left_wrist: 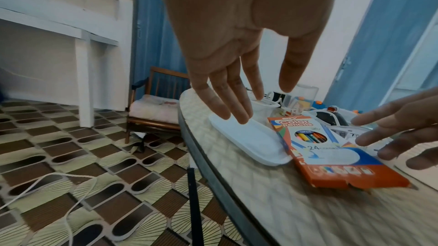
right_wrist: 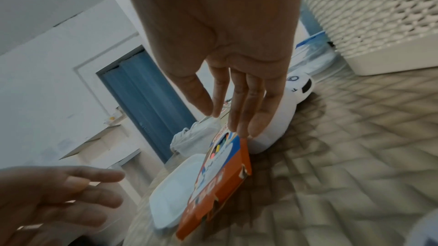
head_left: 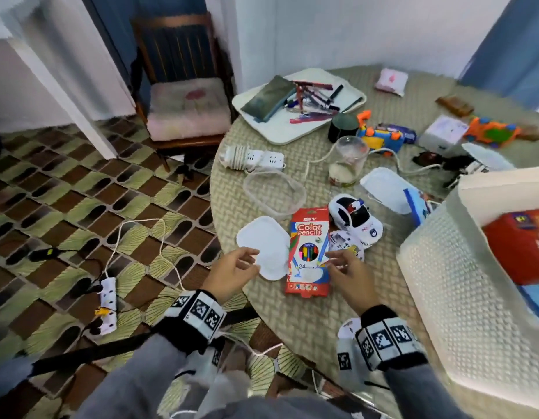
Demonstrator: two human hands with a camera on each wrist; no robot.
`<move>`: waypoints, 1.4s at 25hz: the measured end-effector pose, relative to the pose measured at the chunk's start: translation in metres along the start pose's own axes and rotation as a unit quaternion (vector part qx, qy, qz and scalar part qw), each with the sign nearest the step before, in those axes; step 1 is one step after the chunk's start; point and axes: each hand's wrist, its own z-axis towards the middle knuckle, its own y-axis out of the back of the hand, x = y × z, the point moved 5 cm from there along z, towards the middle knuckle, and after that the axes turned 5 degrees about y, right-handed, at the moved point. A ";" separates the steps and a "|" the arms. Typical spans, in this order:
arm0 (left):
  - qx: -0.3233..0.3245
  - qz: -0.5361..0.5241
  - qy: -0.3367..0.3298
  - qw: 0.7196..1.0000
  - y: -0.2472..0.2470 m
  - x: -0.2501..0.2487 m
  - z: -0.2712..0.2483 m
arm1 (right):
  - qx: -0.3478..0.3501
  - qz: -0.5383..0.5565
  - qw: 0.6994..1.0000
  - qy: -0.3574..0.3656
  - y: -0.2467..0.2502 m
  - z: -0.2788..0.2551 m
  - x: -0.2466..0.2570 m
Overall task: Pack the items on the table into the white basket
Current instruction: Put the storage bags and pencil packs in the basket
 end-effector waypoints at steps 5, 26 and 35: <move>0.072 0.055 -0.061 0.994 0.020 -0.007 0.037 | -0.090 0.005 0.996 -0.025 -0.021 -0.001 0.011; 0.164 0.098 -0.108 0.976 -0.002 -0.035 0.100 | -0.151 -0.041 0.987 -0.043 -0.018 0.041 0.009; 0.177 0.066 -0.183 0.965 -0.039 -0.096 0.125 | -0.209 0.053 0.976 -0.022 0.024 0.022 0.017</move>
